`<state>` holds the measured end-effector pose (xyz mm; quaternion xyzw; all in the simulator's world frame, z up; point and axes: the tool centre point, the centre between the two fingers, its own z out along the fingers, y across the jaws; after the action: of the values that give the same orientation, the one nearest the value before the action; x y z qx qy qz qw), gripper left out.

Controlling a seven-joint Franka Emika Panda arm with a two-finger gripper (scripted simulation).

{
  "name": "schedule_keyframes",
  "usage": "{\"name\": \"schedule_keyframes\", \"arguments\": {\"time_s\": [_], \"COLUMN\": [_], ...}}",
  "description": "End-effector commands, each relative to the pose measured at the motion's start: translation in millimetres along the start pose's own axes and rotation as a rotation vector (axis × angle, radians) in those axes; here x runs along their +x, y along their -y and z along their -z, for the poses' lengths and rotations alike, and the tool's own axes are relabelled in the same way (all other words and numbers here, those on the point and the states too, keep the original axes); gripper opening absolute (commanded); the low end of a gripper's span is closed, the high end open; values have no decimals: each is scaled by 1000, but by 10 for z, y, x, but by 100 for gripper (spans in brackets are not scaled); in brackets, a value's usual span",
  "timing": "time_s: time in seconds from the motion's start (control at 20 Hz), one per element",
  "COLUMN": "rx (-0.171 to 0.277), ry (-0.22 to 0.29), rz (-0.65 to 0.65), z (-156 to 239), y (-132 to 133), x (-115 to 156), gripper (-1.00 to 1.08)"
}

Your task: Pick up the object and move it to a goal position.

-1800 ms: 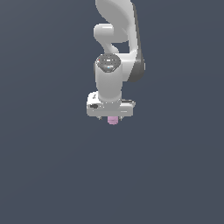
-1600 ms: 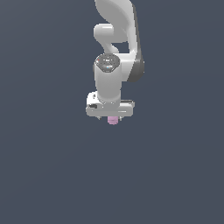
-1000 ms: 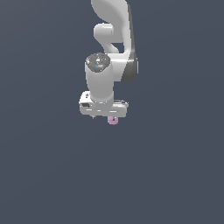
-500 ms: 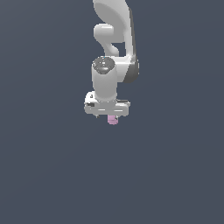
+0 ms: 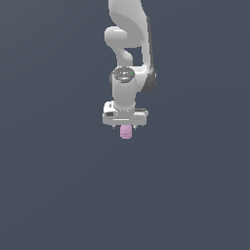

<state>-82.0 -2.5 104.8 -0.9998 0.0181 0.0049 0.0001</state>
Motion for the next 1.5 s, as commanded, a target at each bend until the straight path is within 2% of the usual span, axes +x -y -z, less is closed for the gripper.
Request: {"name": "schedule_keyframes", "arguments": {"time_s": [0.0,0.3,0.65,1.15,1.45], "rx": [0,0,0,0,0], "ry": [-4,-9,-9,-10,-10], "rz": [7,17,18,18,18], "z": [-61,-139,-170,-557,-651], "y": [34,78,82,83,83], "x": [-97,-228,-237,-250,-246], "gripper": [100,100,100,100,100]}}
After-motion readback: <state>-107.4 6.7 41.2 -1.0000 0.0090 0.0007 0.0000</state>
